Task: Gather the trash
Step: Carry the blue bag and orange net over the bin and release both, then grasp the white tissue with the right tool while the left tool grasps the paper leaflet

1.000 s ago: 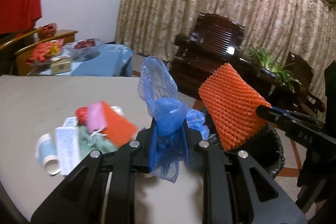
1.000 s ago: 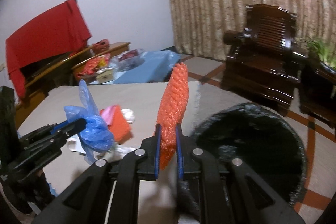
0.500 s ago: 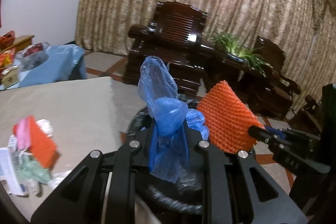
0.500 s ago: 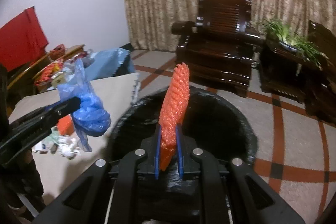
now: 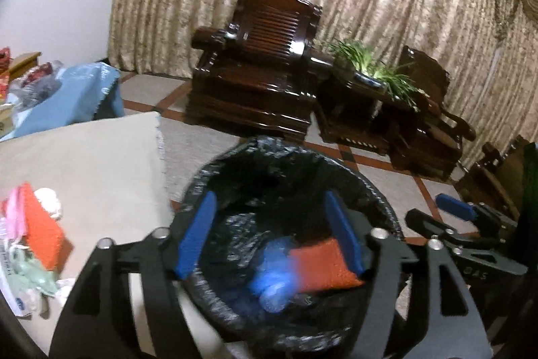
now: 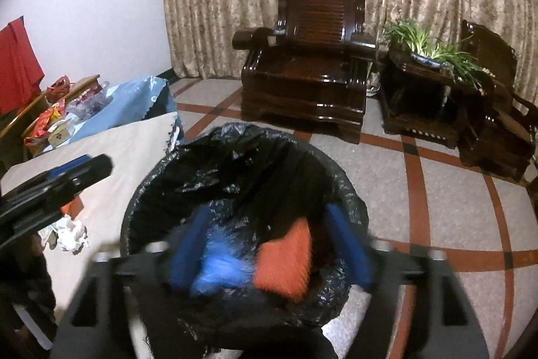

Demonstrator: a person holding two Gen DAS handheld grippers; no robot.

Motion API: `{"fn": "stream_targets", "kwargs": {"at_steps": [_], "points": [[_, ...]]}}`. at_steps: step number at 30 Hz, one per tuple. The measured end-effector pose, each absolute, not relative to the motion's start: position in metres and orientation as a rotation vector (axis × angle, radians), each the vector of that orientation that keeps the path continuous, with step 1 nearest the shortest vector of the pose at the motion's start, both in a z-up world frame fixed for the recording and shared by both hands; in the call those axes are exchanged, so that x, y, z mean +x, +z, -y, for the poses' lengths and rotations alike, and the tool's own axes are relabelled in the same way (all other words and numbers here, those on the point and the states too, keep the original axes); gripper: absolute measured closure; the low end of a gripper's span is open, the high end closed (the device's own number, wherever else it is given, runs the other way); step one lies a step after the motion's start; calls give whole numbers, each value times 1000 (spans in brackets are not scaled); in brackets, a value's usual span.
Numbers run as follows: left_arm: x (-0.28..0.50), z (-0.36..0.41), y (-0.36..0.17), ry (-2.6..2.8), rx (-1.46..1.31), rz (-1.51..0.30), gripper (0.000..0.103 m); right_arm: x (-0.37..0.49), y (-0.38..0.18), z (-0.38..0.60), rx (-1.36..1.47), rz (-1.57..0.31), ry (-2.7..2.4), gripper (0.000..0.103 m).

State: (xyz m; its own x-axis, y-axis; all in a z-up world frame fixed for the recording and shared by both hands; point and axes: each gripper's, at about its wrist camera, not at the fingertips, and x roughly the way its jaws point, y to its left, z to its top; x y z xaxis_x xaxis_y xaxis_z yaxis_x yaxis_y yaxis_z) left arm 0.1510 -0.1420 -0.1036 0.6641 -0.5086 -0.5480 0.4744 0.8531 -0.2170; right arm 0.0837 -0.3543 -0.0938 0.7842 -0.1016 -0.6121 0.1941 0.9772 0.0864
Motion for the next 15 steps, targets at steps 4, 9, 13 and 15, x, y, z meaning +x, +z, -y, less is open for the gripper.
{"fn": "stream_targets", "kwargs": {"at_steps": [4, 9, 13, 15], "points": [[141, 110, -93, -470, -43, -605, 14, 88, -85, 338, 144, -618, -119, 6], [128, 60, -82, -341, -44, -585, 13, 95, -81, 311, 141, -602, -44, 6], [120, 20, -76, -236, -48, -573, 13, 102, -81, 275, 136, -599, 23, 6], [116, -1, -76, -184, -53, -570, 13, 105, -82, 259, 126, -602, 60, 6]]}}
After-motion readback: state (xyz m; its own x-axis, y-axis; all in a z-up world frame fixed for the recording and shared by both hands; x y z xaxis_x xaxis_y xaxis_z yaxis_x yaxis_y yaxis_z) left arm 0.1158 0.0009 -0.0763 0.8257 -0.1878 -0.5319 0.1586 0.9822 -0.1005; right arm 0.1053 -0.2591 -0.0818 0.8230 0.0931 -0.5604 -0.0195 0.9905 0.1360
